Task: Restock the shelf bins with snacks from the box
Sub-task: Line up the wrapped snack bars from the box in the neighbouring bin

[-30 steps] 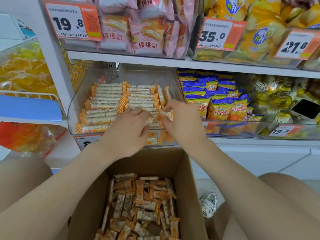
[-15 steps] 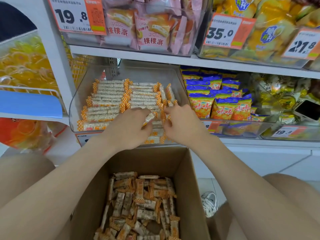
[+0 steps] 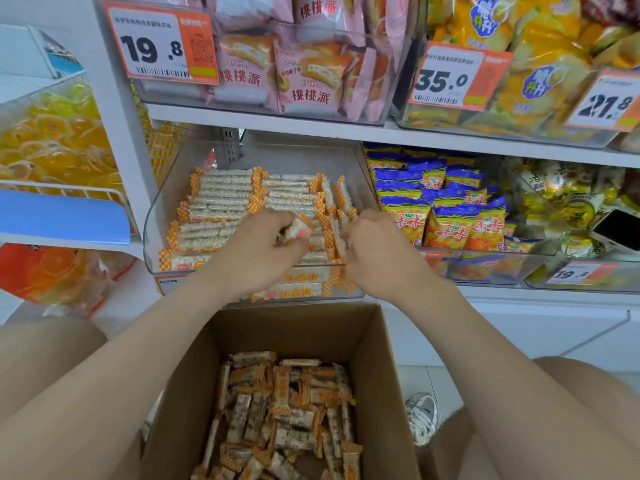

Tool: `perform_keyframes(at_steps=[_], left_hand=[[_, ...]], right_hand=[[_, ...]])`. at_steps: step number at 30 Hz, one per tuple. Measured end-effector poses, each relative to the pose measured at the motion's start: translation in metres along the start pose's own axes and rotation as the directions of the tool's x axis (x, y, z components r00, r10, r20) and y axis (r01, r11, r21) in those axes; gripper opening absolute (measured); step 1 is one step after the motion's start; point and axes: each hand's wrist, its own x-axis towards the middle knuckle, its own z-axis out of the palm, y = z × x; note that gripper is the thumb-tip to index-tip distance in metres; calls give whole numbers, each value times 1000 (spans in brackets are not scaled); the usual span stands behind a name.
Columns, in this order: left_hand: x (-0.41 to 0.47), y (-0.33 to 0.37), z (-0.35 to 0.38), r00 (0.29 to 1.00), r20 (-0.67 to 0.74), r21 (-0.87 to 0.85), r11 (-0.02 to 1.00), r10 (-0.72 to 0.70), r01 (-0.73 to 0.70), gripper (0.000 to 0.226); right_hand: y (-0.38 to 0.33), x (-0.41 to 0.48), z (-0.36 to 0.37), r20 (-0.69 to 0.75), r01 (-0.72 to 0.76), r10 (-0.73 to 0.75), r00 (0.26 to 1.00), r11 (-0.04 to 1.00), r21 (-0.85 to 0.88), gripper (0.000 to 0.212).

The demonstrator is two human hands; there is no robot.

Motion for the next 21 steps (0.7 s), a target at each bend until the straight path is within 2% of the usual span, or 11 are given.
perform_keyframes(at_steps=[1,2,4,6,8,10,11,13,17,19,21], left_hand=[[1,2,-2,999,-13,-168,985,-52,49,41],[1,3,-5,995,-14,-323,942,-99,90,39],[-1,8,-5,982,-14,-550,822,-187,149,43],[-3,12,-2,963,-63,-673,724,-263,153,48],[-6,15,2,947,-104,-722,678,-305,139,48],[-7,18,6,945,-106,-749,650,-309,128,38],[-9,20,6,947,-101,-752,646,-305,128,30],[-10,22,8,952,-78,-745,651,-296,142,35],[0,20,8,960,-3,-751,635,-280,183,51],[12,16,8,964,-18,-665,723,-264,185,62],[24,11,6,979,-107,-318,938,-176,134,67]], right_hand=[[-5,-4,-6,-51,-77,88,995,979,189,23],[-11,-10,-10,-39,-156,188,981,901,404,25],[-27,-25,-15,118,-262,255,960,665,699,26],[-38,-41,-16,263,-348,232,936,512,785,32],[-39,-50,-16,298,-374,237,925,419,827,36],[-32,-53,-16,188,-305,281,941,464,832,34],[-28,-53,-16,91,-247,297,950,545,801,31],[-21,-49,-16,-52,-168,289,956,683,711,24],[-12,-31,-14,-91,-143,303,949,667,731,12],[-7,-17,-13,-157,-112,309,938,699,706,9],[-1,1,-14,-236,-101,305,923,781,617,7]])
